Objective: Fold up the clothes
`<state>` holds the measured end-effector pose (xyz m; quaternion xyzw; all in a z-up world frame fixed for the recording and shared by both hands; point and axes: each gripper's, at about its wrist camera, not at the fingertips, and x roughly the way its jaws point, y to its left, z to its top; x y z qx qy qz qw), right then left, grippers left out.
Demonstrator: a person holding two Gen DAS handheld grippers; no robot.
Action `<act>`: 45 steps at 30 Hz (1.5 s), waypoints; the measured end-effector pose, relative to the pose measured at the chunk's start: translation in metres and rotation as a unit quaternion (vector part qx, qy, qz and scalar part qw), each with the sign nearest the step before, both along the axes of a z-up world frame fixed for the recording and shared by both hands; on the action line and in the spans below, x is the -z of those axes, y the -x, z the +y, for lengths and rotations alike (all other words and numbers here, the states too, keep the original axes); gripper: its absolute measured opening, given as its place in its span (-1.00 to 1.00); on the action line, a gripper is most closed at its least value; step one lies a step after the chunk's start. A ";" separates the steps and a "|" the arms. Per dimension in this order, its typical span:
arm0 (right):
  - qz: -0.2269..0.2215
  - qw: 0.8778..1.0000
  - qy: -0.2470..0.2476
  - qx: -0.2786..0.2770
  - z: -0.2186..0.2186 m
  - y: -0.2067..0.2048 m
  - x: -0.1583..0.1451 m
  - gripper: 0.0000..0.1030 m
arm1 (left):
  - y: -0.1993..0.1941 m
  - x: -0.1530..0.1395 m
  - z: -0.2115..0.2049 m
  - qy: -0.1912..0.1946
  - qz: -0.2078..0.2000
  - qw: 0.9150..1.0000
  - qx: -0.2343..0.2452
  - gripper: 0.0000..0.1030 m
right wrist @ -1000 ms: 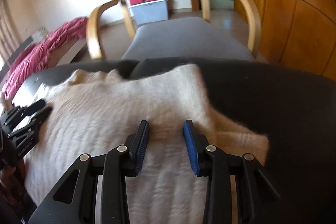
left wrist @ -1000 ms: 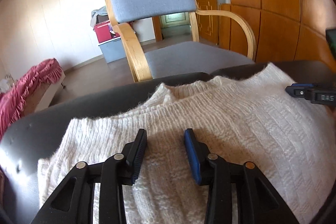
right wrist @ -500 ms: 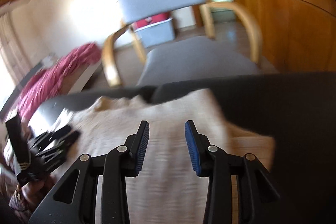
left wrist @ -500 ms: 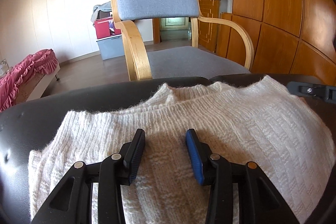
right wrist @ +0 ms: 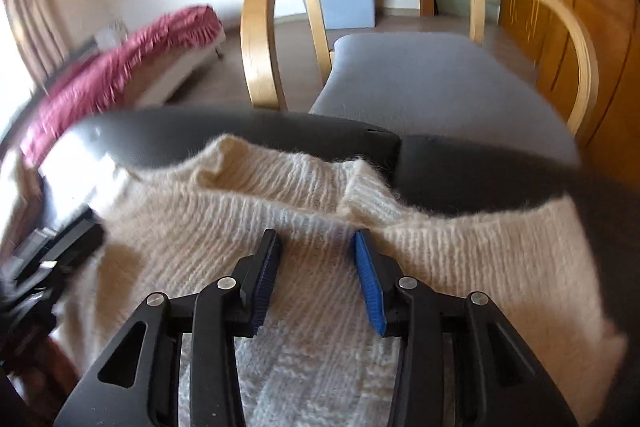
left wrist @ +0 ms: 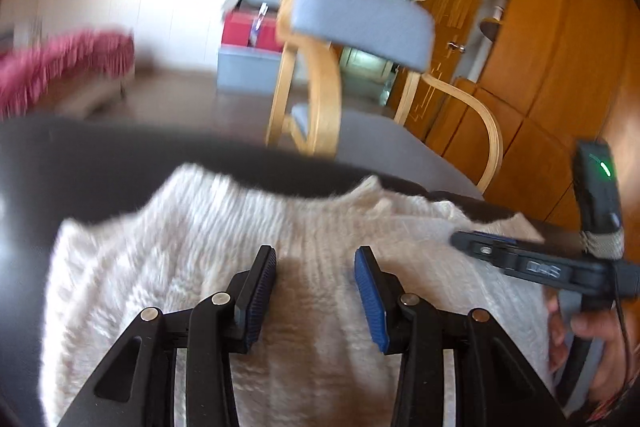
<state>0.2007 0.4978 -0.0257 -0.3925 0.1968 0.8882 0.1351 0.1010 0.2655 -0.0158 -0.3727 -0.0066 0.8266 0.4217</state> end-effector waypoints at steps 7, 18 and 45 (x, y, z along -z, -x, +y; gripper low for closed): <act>0.050 0.996 0.010 0.069 0.021 -0.092 -0.027 0.05 | 0.003 0.003 -0.010 -0.030 -0.020 0.999 0.001 -0.20; 0.019 0.978 0.099 0.185 0.079 -0.225 -0.005 0.15 | -0.001 -0.003 -0.018 -0.048 -0.002 0.999 -0.014 -0.20; 0.031 0.991 0.079 0.102 0.031 -0.186 0.026 -0.22 | -0.053 -0.028 -0.016 -0.038 0.073 0.996 0.027 -0.20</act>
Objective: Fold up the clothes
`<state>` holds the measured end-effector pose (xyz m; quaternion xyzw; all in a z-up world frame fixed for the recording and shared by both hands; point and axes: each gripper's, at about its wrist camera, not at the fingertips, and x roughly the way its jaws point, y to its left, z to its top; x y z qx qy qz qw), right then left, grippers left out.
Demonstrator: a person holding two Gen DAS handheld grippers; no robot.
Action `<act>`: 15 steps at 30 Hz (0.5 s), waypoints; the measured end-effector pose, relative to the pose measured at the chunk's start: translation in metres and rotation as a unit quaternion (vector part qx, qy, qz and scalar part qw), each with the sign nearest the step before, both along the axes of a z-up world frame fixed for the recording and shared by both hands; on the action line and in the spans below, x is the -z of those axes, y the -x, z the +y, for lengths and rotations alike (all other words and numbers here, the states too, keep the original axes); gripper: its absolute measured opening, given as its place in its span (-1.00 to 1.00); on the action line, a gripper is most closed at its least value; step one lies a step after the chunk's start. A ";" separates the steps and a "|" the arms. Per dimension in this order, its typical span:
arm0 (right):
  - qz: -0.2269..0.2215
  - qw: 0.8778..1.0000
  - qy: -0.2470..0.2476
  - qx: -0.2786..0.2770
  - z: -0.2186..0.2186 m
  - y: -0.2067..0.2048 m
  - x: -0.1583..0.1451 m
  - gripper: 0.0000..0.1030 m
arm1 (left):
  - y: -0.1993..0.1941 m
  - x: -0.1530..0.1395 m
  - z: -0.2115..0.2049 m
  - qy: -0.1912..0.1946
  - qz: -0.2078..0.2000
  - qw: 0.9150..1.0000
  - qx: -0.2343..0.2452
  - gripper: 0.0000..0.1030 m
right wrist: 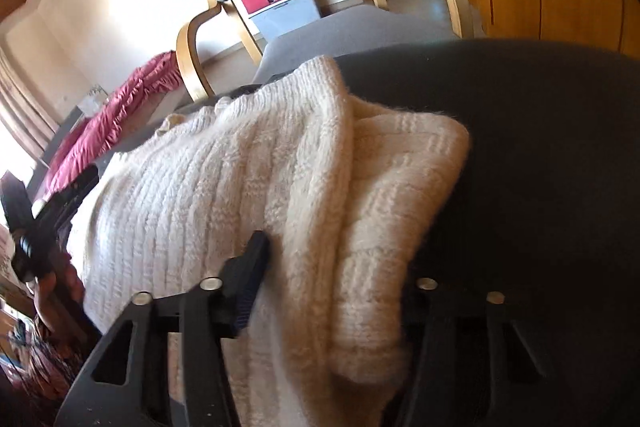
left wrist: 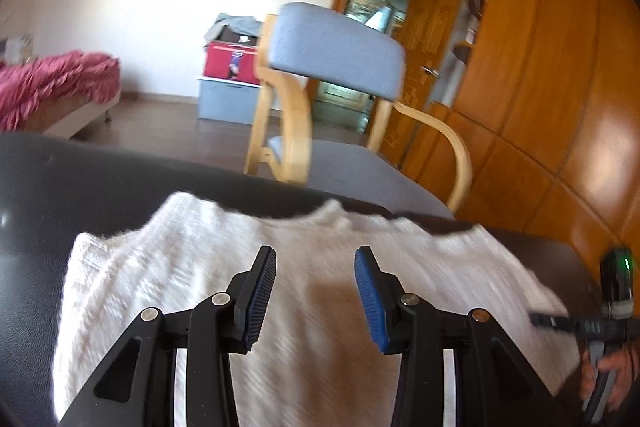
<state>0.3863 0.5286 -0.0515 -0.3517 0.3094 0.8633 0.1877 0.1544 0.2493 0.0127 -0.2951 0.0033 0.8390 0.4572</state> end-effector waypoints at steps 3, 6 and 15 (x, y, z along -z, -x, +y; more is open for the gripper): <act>0.028 0.999 0.024 0.009 0.004 -0.007 0.005 -0.34 | -0.034 -0.005 0.006 0.013 0.011 0.999 0.046 -0.20; 0.049 0.998 0.046 0.017 0.007 -0.010 0.011 -0.37 | -0.069 -0.006 0.020 0.043 0.054 0.994 0.080 -0.20; 0.107 0.986 0.130 0.021 0.022 -0.019 0.008 -0.45 | -0.085 0.022 0.064 0.162 0.067 0.979 0.100 -0.19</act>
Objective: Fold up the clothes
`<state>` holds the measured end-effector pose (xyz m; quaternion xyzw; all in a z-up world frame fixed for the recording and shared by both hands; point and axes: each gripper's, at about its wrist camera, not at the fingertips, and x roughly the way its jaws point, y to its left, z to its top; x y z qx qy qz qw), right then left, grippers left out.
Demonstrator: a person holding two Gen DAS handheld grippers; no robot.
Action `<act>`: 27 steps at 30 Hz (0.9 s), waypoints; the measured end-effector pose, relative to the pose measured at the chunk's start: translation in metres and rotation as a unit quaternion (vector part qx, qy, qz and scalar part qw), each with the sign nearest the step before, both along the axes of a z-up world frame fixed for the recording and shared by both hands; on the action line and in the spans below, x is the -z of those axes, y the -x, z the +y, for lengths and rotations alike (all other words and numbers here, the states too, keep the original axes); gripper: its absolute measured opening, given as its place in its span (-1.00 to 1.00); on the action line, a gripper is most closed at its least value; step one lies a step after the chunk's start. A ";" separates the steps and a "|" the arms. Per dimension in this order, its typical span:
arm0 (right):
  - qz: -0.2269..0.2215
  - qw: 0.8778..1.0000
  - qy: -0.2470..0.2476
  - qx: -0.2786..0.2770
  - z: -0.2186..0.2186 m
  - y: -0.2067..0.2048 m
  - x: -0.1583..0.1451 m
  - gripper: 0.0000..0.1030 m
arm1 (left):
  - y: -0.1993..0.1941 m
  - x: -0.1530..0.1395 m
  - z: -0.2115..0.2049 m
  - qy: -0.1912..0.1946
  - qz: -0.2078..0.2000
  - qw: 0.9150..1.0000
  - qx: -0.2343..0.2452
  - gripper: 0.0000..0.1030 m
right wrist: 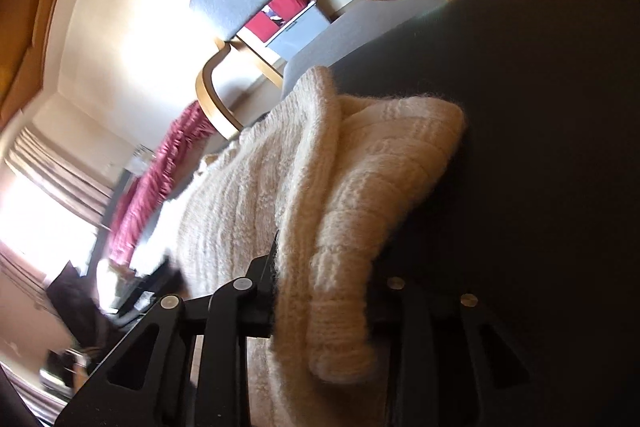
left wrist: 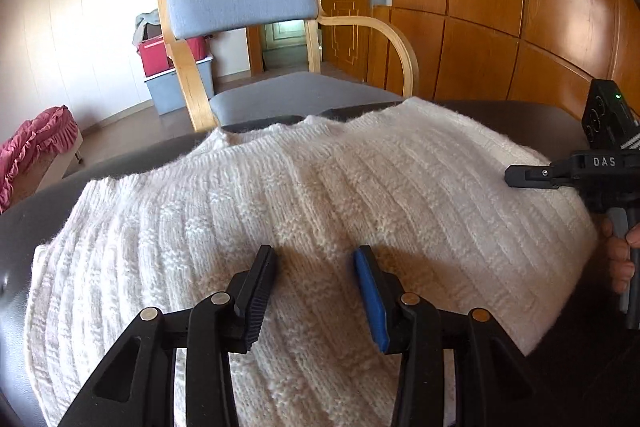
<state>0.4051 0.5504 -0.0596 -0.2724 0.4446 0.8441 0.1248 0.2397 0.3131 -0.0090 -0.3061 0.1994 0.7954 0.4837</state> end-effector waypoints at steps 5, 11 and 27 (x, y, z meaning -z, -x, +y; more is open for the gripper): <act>0.031 0.999 0.030 -0.006 0.002 -0.001 -0.020 -0.57 | 0.005 -0.007 -0.011 -0.035 -0.034 0.999 0.006 -0.20; 0.039 0.998 0.044 -0.019 -0.006 0.013 -0.061 -0.57 | 0.026 -0.022 -0.064 -0.081 -0.062 0.995 -0.021 -0.20; 0.040 0.993 0.021 -0.110 -0.113 0.144 -0.151 -0.57 | 0.118 0.011 -0.153 -0.140 -0.199 0.964 -0.112 -0.20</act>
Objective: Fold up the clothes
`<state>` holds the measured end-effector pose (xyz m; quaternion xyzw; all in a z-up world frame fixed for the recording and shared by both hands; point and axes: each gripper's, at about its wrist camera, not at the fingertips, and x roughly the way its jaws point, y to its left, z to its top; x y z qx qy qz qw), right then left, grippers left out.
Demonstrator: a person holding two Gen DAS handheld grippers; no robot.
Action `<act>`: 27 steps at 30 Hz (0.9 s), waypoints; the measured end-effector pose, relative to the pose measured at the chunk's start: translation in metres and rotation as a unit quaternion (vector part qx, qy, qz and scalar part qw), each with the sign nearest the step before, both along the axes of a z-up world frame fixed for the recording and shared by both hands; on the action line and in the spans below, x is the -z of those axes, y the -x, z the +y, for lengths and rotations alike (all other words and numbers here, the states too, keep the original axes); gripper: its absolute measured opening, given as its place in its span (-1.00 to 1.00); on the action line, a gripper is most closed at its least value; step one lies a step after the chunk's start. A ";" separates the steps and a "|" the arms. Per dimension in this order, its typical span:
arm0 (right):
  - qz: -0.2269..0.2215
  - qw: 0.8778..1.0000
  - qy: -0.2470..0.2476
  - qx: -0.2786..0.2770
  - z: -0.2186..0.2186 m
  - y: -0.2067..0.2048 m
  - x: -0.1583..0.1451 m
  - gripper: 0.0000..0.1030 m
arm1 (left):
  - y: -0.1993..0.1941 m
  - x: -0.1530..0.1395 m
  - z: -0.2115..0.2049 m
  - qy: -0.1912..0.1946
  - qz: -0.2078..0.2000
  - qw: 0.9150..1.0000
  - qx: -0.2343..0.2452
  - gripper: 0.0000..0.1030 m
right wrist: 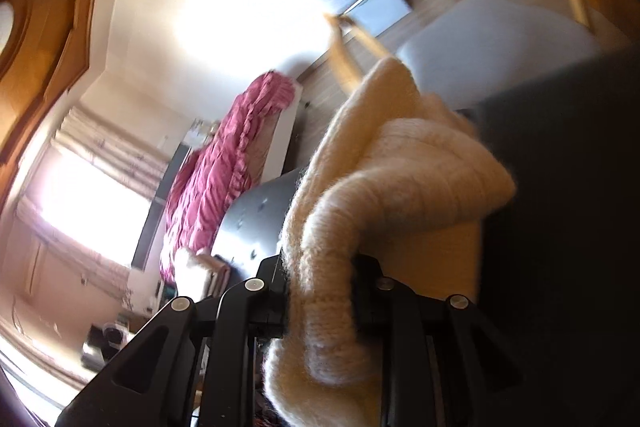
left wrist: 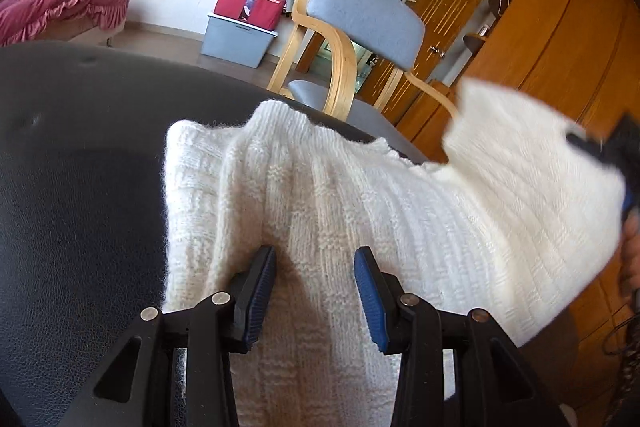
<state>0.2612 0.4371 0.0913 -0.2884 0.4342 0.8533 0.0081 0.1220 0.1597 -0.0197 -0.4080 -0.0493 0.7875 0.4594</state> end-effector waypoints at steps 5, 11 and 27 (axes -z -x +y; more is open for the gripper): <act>-0.042 0.997 -0.034 -0.051 -0.063 0.075 0.011 -0.58 | 0.015 0.004 -0.021 -0.060 -0.036 0.997 -0.027 -0.20; -0.092 0.991 -0.045 -0.091 -0.122 0.139 0.055 -0.57 | 0.038 0.025 -0.062 -0.147 -0.119 0.975 -0.113 -0.35; -0.121 0.948 -0.232 -0.183 -0.230 0.184 0.066 0.03 | 0.046 0.047 -0.122 -0.257 -0.163 0.913 -0.271 -0.36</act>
